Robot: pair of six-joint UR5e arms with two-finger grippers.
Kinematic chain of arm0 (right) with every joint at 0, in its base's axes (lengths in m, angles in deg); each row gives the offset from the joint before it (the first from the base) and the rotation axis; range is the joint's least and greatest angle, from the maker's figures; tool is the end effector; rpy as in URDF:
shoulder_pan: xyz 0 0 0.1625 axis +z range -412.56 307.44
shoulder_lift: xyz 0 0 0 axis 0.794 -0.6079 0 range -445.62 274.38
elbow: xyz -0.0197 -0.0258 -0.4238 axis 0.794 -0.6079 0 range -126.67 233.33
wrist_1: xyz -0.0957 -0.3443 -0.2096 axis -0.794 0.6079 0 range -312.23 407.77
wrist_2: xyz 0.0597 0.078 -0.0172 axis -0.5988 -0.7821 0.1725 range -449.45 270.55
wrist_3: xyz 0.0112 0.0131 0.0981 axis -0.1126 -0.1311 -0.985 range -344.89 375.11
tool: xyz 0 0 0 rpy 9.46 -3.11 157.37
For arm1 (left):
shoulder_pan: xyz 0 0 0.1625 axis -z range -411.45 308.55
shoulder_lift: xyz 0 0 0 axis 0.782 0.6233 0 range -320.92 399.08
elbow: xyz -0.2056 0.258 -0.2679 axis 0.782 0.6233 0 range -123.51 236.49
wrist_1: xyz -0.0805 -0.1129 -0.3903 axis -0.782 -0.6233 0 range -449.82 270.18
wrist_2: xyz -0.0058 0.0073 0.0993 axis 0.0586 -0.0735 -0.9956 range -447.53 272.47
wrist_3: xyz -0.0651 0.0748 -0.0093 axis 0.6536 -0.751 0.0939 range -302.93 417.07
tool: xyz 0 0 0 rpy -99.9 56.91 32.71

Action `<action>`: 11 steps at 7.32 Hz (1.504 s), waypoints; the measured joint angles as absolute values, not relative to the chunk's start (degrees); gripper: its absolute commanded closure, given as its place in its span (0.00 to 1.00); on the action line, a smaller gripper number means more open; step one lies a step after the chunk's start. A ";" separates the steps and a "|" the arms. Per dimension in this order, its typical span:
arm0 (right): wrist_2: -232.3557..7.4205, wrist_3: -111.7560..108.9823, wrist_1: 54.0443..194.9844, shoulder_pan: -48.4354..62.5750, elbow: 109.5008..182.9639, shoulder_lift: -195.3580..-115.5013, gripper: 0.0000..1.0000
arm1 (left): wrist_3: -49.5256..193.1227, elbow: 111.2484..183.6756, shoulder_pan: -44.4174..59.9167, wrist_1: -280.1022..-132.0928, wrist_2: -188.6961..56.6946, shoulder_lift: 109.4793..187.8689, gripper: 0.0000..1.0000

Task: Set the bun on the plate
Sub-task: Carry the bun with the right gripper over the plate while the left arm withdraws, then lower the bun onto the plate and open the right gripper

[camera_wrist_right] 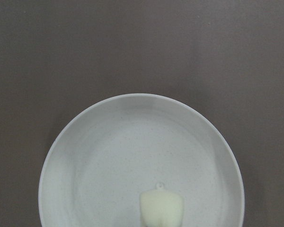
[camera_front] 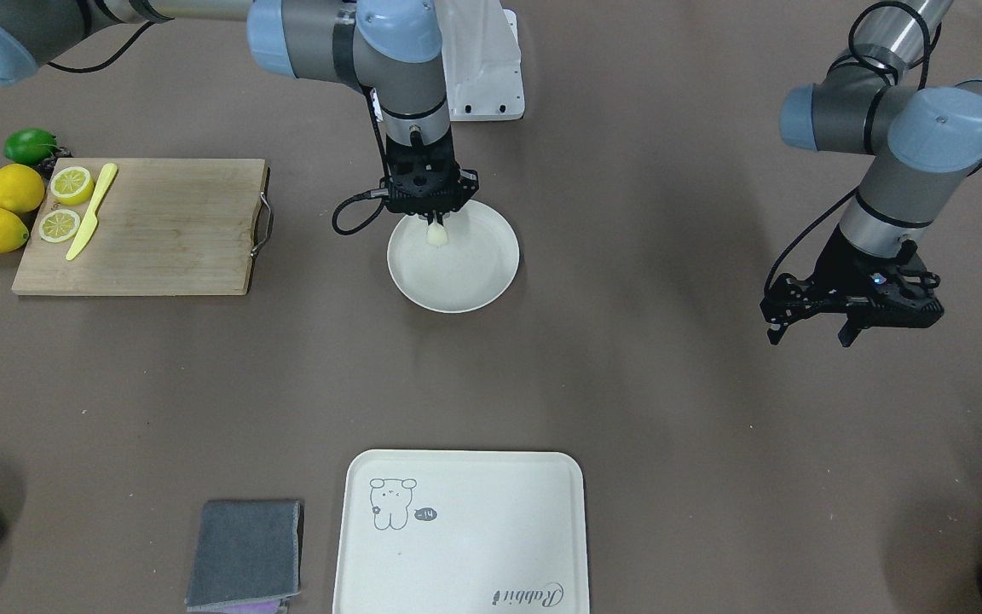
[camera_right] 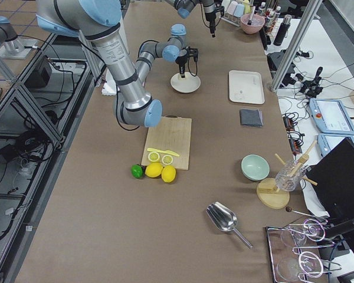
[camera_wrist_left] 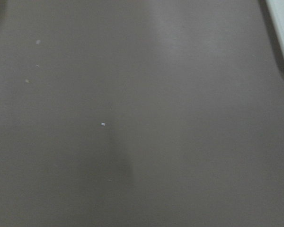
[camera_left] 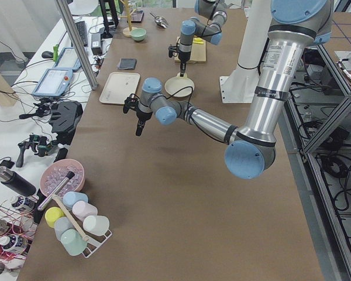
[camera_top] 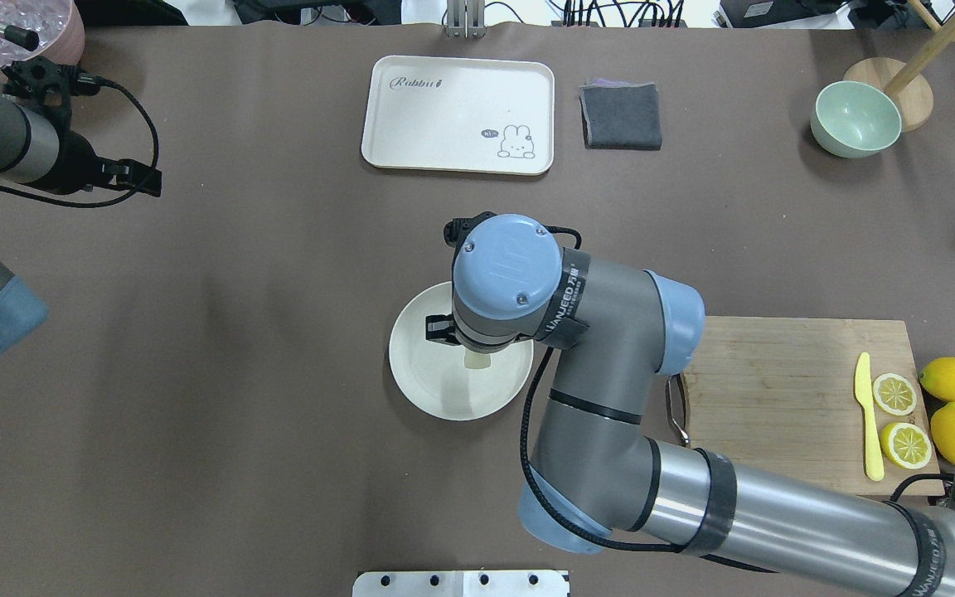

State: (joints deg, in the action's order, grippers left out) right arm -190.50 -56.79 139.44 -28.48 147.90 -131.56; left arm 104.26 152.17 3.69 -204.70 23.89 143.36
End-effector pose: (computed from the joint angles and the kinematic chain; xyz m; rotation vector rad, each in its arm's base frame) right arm -0.5872 -0.3876 0.1673 0.1242 -0.8277 0.0192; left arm 0.2690 -0.5555 0.4359 0.3504 0.7744 -0.0557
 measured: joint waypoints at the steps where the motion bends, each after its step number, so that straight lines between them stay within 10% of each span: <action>1: -189.78 -56.83 136.76 -28.97 143.90 -130.21 0.93 | 104.13 151.93 4.02 -204.69 23.97 143.20 0.02; 2: -189.19 -56.95 133.19 -29.59 140.30 -129.68 0.92 | 104.03 151.59 4.32 -204.69 23.99 143.01 0.02; 3: -188.70 -57.03 131.14 -30.09 138.32 -129.52 0.60 | 103.89 151.26 4.71 -204.69 24.00 142.93 0.02; 4: -188.47 -57.09 130.31 -30.32 137.52 -129.47 0.01 | 103.78 150.94 4.98 -204.69 24.02 142.94 0.02; 11: -188.70 -57.22 134.51 -29.23 141.18 -129.59 0.00 | 103.98 148.34 5.13 -205.53 24.08 143.70 0.02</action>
State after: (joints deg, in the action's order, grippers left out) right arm -188.70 -57.22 134.51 -29.23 141.18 -129.59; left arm 103.98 148.34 5.13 -205.53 24.08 143.70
